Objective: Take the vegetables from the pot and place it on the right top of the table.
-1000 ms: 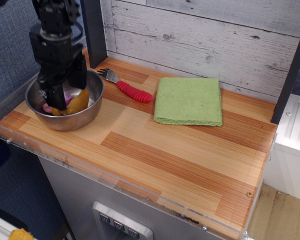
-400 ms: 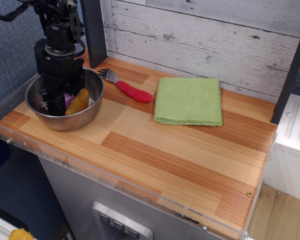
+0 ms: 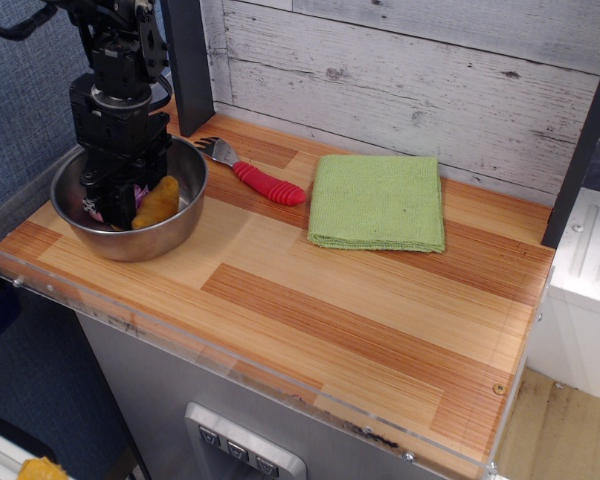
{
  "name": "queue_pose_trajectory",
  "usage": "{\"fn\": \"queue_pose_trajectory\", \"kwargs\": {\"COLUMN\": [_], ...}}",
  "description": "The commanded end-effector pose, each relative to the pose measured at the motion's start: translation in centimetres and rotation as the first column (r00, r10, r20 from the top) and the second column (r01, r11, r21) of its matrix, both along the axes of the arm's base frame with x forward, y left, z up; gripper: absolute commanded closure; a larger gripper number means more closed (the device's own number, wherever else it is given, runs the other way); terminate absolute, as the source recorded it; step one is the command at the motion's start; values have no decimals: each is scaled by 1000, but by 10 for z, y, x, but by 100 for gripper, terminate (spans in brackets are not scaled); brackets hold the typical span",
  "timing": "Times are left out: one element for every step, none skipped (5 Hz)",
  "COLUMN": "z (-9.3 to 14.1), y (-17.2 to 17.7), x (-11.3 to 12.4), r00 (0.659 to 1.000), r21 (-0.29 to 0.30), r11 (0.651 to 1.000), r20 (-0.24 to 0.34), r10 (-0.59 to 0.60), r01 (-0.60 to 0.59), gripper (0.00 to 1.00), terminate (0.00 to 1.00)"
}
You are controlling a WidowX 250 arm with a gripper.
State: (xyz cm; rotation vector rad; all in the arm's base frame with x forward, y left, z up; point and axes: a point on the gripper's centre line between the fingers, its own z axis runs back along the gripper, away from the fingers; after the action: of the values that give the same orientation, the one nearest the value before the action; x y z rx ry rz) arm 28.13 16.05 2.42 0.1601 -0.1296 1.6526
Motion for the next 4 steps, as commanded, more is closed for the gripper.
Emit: {"fn": "queue_pose_trajectory", "kwargs": {"z": [77,113,140,148], "y": [-1,-10,-32,-70], "x": [19,29,44,66], "r00": [988,976,962,940], "r21": [85,97,104,91], "r11": [995,992,989,975], "r20": [138,196,240,260], "r10": [-69,-93,-127,-220], "r01": [58,75,105,203], "gripper": [100,100,100,100], "terminate": [0,0,0,0]}}
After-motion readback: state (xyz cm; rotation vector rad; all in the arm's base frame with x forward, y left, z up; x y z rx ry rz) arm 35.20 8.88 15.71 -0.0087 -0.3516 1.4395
